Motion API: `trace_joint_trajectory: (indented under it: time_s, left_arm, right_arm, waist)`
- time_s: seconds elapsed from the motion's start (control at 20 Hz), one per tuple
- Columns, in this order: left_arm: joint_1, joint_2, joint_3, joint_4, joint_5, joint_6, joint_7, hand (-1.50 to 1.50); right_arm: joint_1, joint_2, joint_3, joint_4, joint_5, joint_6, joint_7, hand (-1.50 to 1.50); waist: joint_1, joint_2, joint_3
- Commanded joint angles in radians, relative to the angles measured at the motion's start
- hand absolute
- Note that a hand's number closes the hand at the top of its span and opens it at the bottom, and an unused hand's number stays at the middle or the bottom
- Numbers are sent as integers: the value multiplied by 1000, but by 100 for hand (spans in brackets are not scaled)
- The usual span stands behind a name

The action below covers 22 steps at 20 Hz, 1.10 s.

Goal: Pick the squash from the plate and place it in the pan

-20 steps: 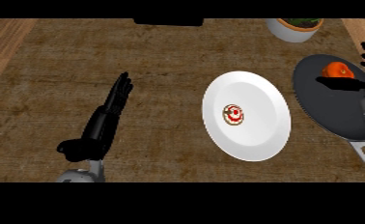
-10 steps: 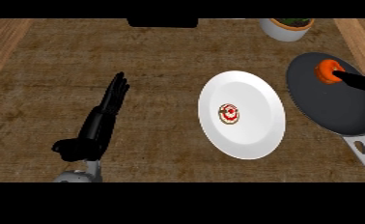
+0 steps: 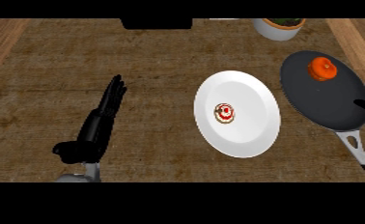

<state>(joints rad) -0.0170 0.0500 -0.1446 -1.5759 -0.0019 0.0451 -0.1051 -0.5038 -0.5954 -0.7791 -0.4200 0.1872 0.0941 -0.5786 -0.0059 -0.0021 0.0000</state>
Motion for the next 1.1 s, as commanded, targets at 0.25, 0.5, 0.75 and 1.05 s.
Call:
trace_joint_trajectory:
  time_s: [0.25,0.5,0.75,1.05]
  left_arm:
    - [-47,-5,26,2,5,-5,53,0]
    - [5,-17,2,-35,-8,-12,35,0]
    - [34,-6,12,-70,-12,-23,32,0]
    - [-6,-48,-18,-8,-59,20,-1,0]
  right_arm:
    - [250,111,76,-304,-97,106,-30,-150]
    - [399,94,82,-481,-162,181,34,-150]
    - [464,226,160,-662,-149,63,82,-150]
    - [510,139,142,-588,-150,79,56,-150]
  waist:
    - [-3,-1,-1]
    - [-3,-1,-1]
    - [4,0,-1]
    - [5,2,0]
